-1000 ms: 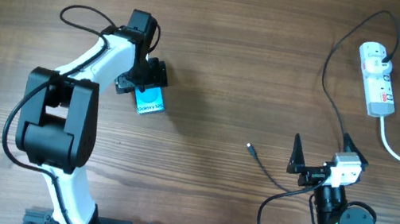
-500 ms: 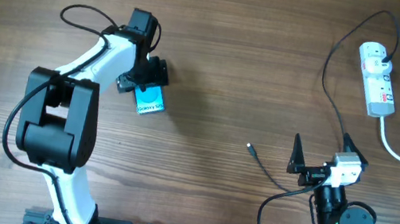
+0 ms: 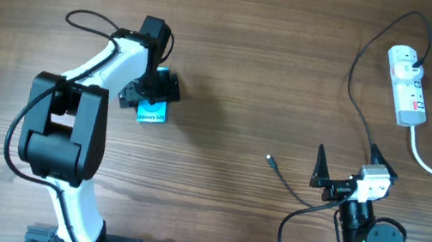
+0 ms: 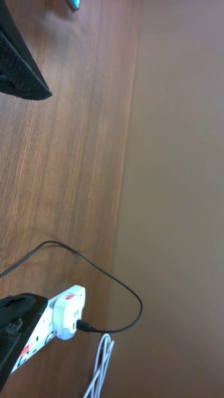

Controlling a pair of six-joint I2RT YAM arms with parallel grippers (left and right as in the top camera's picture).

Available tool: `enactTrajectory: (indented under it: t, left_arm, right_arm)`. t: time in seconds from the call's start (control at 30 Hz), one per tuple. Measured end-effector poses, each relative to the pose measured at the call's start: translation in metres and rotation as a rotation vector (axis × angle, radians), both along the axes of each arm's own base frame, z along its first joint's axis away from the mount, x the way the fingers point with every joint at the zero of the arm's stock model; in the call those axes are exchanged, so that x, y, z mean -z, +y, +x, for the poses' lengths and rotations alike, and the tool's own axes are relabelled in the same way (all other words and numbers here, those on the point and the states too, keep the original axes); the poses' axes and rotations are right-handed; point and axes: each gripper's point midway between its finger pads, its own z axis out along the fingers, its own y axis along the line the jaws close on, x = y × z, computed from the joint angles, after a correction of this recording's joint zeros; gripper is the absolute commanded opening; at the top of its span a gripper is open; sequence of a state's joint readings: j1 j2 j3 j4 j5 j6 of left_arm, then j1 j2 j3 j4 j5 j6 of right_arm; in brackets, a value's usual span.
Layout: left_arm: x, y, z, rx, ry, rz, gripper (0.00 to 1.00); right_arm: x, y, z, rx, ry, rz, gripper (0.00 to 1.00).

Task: Plug charger to phone and switch on socket
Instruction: 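Lift the phone with the left gripper and tilt it upright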

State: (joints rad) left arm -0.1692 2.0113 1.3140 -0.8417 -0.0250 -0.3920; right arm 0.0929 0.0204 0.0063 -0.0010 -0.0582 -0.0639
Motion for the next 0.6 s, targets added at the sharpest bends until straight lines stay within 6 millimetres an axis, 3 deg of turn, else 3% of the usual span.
enactTrajectory:
  t: [0.17, 0.6]
  left_arm:
    - [-0.002, 0.003, 0.022, -0.006, -0.092, 0.023, 0.87]
    - [-0.001, 0.000, 0.021, 0.108, -0.082, 0.015, 0.89]
  right_arm:
    - [0.000, 0.000, 0.000, 0.000, 0.000, 0.000, 1.00]
    - [0.000, 0.000, 0.000, 0.000, 0.000, 0.000, 1.00]
